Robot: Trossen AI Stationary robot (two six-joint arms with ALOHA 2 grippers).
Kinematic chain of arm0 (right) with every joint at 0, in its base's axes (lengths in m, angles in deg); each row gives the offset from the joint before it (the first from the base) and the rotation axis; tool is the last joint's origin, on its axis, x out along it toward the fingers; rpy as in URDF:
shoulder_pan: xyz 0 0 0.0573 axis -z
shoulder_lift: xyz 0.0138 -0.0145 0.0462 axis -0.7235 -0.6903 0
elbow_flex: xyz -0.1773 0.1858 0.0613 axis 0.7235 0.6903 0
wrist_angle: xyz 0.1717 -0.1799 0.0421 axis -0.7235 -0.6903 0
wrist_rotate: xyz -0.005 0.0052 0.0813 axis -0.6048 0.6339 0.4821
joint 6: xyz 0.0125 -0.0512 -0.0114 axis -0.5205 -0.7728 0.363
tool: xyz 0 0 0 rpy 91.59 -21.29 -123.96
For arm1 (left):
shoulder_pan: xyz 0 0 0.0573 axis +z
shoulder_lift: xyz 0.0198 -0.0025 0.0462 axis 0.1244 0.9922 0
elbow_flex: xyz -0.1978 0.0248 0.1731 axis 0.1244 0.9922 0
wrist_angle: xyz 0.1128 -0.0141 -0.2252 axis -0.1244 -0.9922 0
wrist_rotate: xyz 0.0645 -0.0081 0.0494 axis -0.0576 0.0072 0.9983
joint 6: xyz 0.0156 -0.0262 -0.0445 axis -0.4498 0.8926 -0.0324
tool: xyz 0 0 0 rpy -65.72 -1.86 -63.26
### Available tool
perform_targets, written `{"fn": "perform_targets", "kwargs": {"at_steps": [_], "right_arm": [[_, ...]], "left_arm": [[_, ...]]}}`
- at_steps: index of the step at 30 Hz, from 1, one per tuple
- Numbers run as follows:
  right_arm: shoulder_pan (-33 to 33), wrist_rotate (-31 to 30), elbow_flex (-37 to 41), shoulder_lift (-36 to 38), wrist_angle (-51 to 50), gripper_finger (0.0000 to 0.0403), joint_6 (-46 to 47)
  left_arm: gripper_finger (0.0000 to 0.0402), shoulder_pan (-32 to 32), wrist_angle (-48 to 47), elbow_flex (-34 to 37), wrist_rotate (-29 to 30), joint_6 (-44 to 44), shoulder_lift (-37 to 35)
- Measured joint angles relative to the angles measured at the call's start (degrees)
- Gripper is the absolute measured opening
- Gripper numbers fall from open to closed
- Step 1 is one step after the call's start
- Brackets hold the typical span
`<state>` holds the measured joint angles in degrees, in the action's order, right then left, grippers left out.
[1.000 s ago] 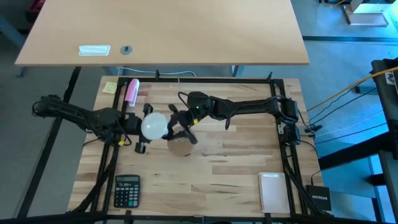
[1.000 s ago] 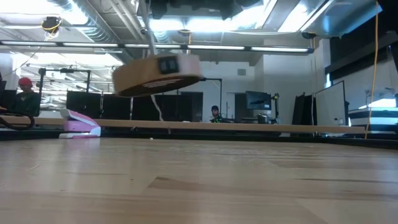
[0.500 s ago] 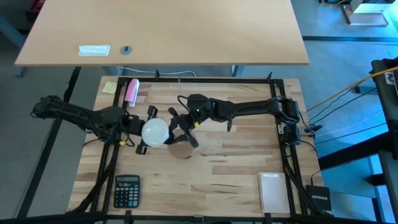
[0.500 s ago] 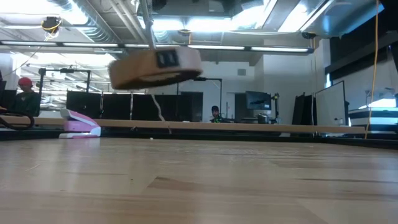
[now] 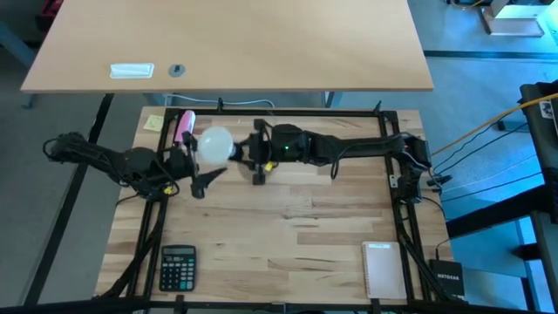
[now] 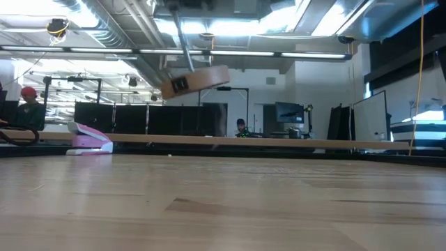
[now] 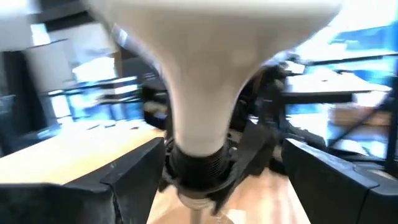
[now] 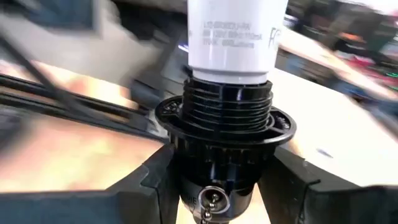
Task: Screw lightbulb
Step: Insert the lightbulb into the desk lamp
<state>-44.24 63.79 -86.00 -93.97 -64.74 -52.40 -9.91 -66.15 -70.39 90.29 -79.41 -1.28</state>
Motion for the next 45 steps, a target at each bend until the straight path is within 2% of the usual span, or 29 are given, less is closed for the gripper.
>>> {"fn": "perform_targets", "kwargs": {"at_steps": [2,5,10,14,20,23,27,30,33,39,45], "right_arm": [[0.0,-6.2,0.1,-0.2,0.0,0.0170,-1.3],[0.2,-10.4,0.1,-1.0,1.7,0.0170,-1.8],[0.1,-10.7,0.1,-2.1,4.4,0.0170,-1.6],[0.0,-10.8,0.2,-2.7,6.1,0.0170,-1.5],[0.1,-11.3,0.2,-3.4,5.9,0.0170,-1.3],[0.1,-11.3,0.2,-3.5,5.9,0.0170,-1.3],[0.1,-10.9,0.2,-3.5,6.0,0.0170,-1.2],[0.1,-9.3,0.2,-3.4,6.1,0.0170,-1.2],[-0.4,-6.7,0.2,-3.4,6.2,0.0170,-0.8],[-1.6,-0.7,0.3,-3.4,5.5,0.0170,-0.5],[-2.3,15.3,0.3,-3.3,5.1,0.0170,0.8]], "left_arm": [[0.0314,-0.3,1.7,0.0,4.4,0.0,0.6],[0.0314,0.0,5.5,0.0,6.8,-1.4,2.0],[0.0315,2.3,12.7,0.0,7.3,-3.0,4.9],[0.0315,4.1,15.0,-0.1,9.5,-2.8,6.6],[0.0311,5.2,18.5,-0.1,9.6,-3.1,8.2],[0.0283,5.2,18.7,-0.1,9.5,-3.1,8.2],[0.0207,5.2,18.4,-0.1,8.5,-4.3,8.2],[0.0153,5.2,17.6,-0.1,4.6,-6.6,8.2],[0.0152,5.1,17.0,-0.1,1.3,-8.0,8.1],[0.0152,5.0,13.0,-0.1,-1.0,-6.2,7.9],[0.0149,4.9,9.7,-0.2,-14.7,-1.9,6.8]]}}
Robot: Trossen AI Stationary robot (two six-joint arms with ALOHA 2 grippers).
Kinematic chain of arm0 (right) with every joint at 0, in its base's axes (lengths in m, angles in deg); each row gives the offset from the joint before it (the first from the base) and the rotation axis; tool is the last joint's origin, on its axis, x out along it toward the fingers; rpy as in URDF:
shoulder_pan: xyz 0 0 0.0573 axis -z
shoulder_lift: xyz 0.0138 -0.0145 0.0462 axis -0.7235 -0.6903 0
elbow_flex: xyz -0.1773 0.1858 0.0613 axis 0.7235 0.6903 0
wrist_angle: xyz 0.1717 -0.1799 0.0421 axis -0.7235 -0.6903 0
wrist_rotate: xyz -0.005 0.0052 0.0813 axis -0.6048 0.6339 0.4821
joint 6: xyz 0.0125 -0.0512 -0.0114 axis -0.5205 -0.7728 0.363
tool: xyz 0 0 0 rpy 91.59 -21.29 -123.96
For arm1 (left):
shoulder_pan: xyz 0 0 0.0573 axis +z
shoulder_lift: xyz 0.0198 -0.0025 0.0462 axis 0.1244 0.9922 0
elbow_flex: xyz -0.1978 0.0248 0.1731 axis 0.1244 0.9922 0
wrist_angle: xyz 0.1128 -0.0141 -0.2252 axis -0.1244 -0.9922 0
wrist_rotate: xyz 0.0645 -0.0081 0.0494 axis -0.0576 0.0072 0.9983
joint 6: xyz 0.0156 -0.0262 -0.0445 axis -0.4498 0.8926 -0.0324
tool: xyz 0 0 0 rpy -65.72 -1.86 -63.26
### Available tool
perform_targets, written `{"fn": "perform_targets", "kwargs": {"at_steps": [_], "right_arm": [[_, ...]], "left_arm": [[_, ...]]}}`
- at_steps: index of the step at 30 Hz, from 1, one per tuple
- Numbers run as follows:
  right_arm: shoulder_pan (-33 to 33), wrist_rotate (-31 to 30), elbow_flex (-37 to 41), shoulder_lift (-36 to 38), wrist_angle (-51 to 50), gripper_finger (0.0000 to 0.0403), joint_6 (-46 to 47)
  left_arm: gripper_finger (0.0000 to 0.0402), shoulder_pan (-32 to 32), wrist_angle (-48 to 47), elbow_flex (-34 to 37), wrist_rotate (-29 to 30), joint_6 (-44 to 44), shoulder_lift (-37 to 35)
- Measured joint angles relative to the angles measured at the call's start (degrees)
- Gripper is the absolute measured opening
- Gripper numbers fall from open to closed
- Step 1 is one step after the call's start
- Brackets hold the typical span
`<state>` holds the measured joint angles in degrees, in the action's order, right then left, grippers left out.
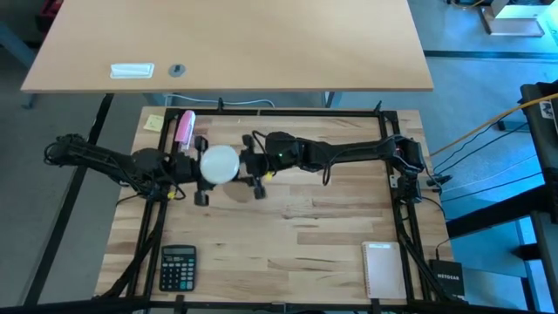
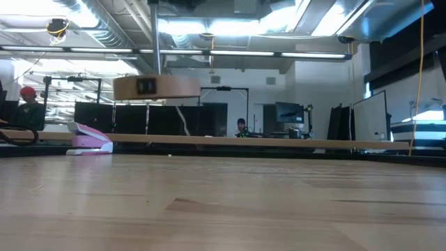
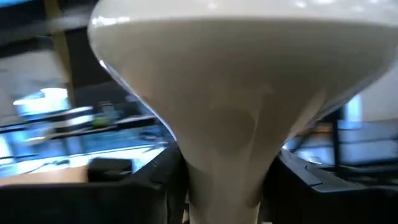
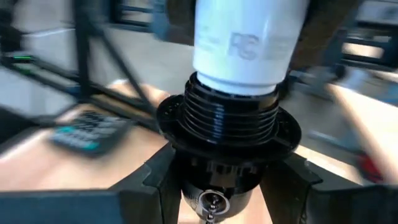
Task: Screw lightbulb
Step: Insert the lightbulb into the desk lamp
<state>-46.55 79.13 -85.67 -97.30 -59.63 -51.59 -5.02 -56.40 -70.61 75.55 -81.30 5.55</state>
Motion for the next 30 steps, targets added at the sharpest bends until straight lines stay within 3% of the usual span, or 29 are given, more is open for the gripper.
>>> {"fn": "perform_targets", "kwargs": {"at_steps": [6,11,17,24,30], "right_arm": [[0.2,16.0,-0.4,0.1,-0.7,0.0170,2.9],[0.2,21.7,-0.5,0.1,-0.4,0.0170,4.3],[0.1,15.2,-0.7,0.2,-1.6,0.0170,3.1],[-0.1,1.5,-1.1,1.9,-4.3,0.0170,2.3],[0.0,-10.0,-1.0,5.7,-12.6,0.0170,0.7]], "left_arm": [[0.0148,0.0,-2.0,-0.1,-10.5,0.6,0.1],[0.0147,0.2,-1.4,-0.1,-16.8,-2.2,0.2],[0.0152,0.0,-0.8,0.1,-16.3,-2.1,-0.1],[0.0269,-0.1,-1.7,0.3,-13.5,-0.9,-1.4],[0.0298,0.0,-4.5,0.2,-10.3,0.5,-4.7]]}}
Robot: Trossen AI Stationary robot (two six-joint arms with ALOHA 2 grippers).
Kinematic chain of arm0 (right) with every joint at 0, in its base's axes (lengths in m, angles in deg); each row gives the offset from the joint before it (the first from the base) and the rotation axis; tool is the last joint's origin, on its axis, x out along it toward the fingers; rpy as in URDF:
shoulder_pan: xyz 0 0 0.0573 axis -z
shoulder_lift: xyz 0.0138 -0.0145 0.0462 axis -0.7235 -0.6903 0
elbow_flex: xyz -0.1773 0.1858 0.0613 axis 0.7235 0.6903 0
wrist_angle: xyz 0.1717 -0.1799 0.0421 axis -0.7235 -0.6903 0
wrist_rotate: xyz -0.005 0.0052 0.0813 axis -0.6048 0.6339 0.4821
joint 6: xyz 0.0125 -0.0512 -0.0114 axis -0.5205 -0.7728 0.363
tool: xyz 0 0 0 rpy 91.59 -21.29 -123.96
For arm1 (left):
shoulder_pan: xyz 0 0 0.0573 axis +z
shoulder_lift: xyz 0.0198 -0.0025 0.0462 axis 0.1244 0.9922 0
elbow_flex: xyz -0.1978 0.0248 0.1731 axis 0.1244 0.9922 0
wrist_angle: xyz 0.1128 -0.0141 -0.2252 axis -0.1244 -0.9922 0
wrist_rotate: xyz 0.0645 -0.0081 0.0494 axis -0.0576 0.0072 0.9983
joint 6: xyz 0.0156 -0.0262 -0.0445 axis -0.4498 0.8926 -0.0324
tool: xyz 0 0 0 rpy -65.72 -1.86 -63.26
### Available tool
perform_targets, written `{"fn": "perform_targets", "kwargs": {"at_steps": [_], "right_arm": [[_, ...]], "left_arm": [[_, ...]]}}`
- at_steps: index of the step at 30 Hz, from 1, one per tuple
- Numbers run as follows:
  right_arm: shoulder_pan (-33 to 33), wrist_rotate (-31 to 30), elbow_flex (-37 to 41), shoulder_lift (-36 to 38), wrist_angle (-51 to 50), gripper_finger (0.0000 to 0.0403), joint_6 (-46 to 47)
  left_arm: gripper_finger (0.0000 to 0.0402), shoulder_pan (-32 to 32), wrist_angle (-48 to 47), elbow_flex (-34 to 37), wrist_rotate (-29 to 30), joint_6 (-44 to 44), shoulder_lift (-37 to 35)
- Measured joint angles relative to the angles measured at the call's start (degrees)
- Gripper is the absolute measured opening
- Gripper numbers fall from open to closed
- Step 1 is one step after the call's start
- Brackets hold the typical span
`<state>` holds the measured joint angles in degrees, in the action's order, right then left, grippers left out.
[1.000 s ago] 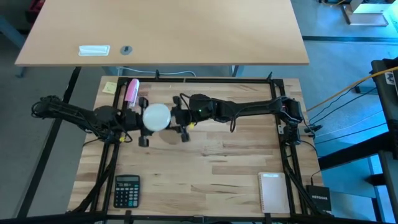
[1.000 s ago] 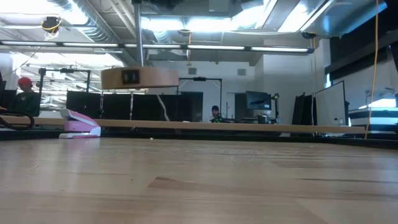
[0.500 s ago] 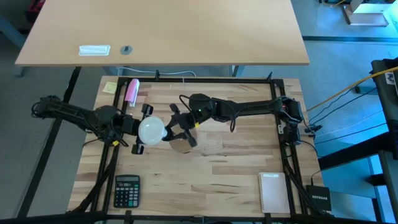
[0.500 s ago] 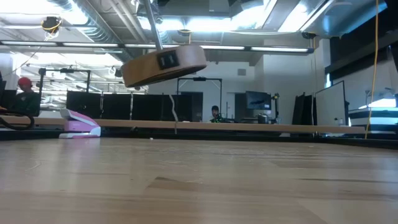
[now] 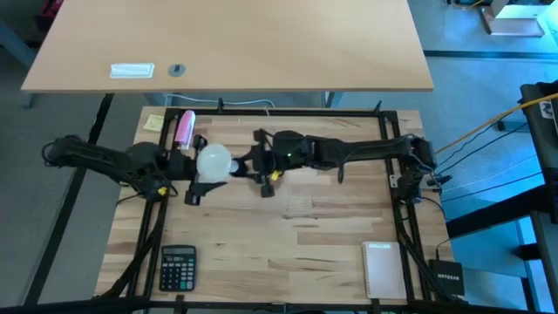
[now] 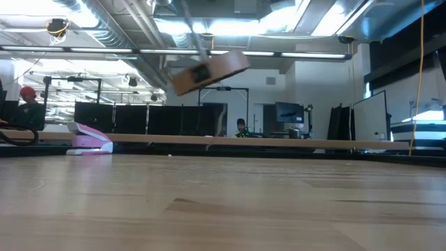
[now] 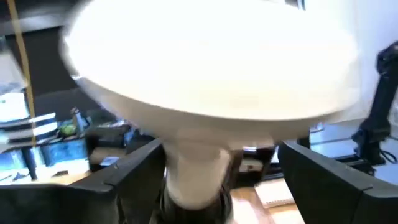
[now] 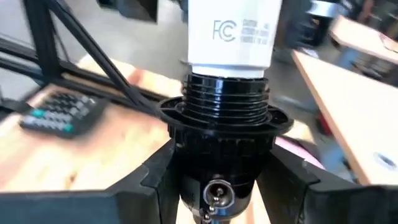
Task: Screw lightbulb
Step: Insert the lightbulb into the desk lamp
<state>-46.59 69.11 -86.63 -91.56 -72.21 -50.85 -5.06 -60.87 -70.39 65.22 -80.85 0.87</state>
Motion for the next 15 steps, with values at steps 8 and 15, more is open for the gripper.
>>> {"fn": "perform_targets", "kwargs": {"at_steps": [8,15], "right_arm": [[0.3,-9.9,1.9,6.0,-16.5,0.0170,1.8],[0.6,-5.2,16.6,5.7,-3.2,0.0170,6.7]], "left_arm": [[0.0299,0.0,-15.2,0.0,7.7,8.1,-2.9],[0.0300,-0.1,-19.3,0.8,8.3,14.5,0.8]]}}
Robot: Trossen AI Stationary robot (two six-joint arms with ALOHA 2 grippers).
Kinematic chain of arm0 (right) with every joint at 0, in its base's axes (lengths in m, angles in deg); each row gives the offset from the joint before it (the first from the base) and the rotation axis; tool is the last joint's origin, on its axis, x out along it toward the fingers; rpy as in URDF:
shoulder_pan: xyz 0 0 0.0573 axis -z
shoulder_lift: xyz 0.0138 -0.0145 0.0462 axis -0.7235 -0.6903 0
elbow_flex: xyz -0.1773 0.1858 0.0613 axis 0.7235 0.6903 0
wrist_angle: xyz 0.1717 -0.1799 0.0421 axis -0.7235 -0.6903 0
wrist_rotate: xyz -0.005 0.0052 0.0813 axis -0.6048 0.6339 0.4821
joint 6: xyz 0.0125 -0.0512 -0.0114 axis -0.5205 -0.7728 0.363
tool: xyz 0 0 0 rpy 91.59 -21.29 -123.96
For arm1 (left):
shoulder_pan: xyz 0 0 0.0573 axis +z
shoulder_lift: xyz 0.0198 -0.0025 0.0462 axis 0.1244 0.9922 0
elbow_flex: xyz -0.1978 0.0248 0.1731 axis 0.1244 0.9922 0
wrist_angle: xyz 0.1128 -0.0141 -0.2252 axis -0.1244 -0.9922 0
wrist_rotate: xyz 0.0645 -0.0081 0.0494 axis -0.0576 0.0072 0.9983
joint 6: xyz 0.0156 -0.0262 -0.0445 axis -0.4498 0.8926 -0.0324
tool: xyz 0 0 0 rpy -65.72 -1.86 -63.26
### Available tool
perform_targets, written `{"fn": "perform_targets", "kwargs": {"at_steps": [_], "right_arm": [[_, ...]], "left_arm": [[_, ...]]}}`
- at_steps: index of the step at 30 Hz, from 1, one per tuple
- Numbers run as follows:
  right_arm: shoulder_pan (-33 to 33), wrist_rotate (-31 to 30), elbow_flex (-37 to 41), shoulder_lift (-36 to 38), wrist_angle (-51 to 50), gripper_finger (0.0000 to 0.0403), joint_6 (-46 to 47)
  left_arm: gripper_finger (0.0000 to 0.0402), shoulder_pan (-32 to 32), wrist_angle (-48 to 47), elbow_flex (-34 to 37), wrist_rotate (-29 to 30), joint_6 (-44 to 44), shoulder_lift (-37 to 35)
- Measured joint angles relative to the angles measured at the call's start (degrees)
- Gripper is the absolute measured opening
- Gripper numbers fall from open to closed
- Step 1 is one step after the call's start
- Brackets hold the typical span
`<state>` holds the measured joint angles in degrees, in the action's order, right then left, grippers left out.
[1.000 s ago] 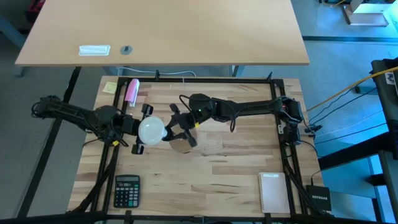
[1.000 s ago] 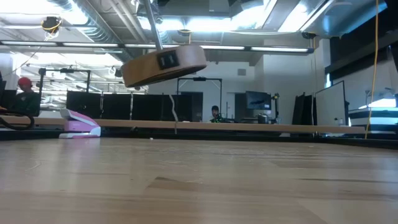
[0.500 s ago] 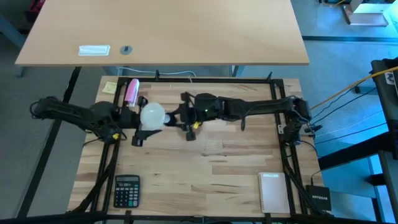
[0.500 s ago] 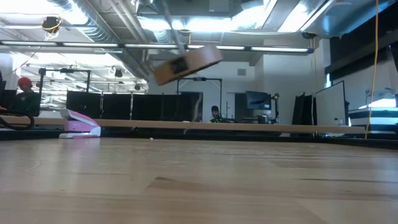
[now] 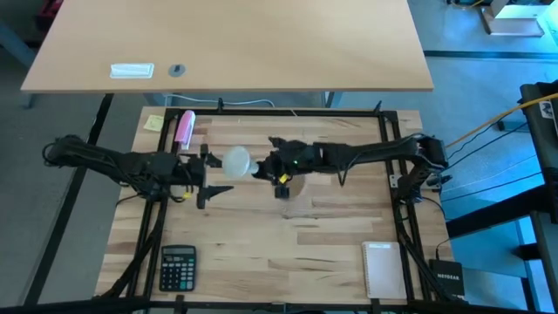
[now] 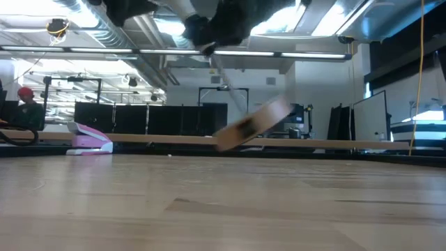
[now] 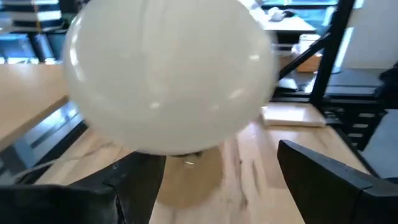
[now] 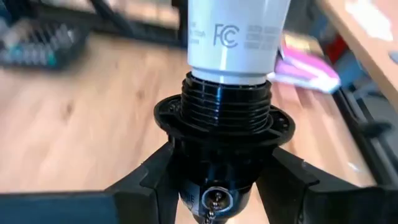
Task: Screw lightbulb
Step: Insert the lightbulb into the desk lamp
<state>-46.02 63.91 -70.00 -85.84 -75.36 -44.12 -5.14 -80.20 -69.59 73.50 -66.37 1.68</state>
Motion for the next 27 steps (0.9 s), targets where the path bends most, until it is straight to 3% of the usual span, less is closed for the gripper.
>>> {"fn": "perform_targets", "kwargs": {"at_steps": [5,10,18,27], "right_arm": [[0.0,3.3,14.0,-1.1,30.4,0.0170,5.3],[0.0,1.1,21.4,-4.0,48.6,0.0170,8.5],[0.0,1.1,21.8,-6.4,51.2,0.0177,9.5],[0.0,2.7,21.8,-2.9,45.5,0.0331,9.7]], "left_arm": [[0.0300,0.0,-1.4,0.5,2.4,3.8,2.2],[0.0300,-0.1,-2.9,0.5,2.5,6.4,3.4],[0.0300,-0.1,-2.1,0.5,2.5,7.7,7.0],[0.0300,0.1,-0.1,0.5,2.7,7.7,11.0]]}}
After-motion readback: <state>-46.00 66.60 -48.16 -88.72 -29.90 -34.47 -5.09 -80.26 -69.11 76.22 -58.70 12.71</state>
